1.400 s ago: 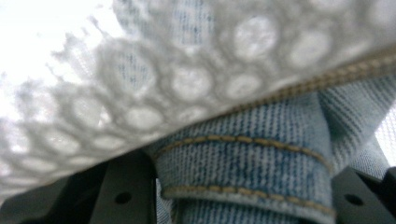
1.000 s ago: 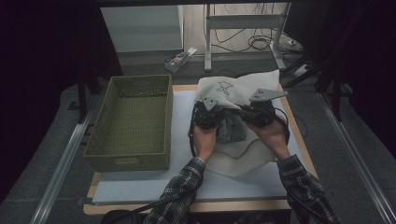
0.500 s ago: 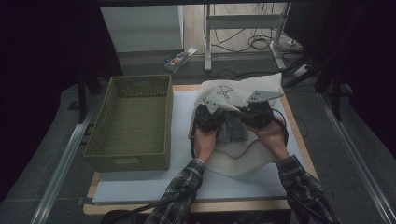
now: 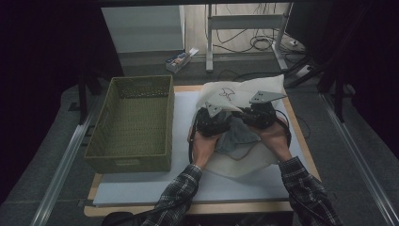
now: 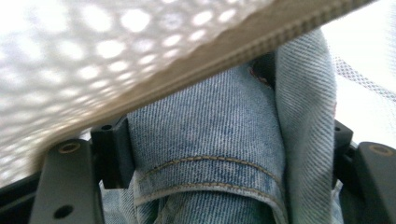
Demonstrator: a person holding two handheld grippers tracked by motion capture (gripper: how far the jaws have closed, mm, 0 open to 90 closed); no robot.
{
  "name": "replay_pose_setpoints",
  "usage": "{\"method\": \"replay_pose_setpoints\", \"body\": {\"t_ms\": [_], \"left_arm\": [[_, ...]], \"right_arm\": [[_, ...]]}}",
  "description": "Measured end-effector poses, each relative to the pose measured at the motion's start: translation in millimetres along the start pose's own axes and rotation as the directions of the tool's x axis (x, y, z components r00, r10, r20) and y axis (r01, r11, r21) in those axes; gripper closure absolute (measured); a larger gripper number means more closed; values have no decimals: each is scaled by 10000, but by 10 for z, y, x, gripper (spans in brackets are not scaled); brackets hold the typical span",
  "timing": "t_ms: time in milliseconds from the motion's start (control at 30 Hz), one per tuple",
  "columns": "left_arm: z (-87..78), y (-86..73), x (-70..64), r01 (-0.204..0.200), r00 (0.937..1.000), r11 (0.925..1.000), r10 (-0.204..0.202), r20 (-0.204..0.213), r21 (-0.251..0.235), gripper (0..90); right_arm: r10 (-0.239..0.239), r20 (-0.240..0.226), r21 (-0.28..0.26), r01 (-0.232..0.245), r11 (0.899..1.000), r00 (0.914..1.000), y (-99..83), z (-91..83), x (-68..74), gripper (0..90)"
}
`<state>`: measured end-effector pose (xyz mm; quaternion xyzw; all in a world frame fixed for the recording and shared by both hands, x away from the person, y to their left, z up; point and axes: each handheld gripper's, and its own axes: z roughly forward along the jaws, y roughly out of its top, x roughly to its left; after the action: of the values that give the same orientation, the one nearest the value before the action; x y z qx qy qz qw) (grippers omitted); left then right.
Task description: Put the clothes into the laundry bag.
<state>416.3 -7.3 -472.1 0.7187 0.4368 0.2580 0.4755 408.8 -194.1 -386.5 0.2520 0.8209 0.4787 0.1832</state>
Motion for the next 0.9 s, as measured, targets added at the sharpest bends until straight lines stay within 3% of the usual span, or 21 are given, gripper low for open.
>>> {"method": "replay_pose_setpoints", "body": {"t_ms": [267,567,700,767,833,900], "left_arm": [[-139,-59,14,136,9991,9999,-138,402,75,260],[-324,-167,-26,-419,9978,9987,404,527,273,184],[-316,-305,-54,-873,9959,9927,848,329,827,124],[-301,-329,-53,-914,9955,9917,888,317,910,121],[-241,-389,-65,-1026,9942,9840,968,458,1458,122],[-216,-410,-73,-1022,9943,9819,962,452,1597,132]], "right_arm": [[30,-21,23,-30,10000,10000,-4,3,1,818],[44,-13,31,-44,10000,10000,-6,1,-1,815],[30,-4,32,-30,10000,10000,-1,4,12,813],[26,-9,42,-26,10000,10000,-1,6,16,813],[-20,-23,91,20,10000,10000,-4,17,21,812],[-20,-22,96,20,10000,10000,-7,21,21,811]]}}
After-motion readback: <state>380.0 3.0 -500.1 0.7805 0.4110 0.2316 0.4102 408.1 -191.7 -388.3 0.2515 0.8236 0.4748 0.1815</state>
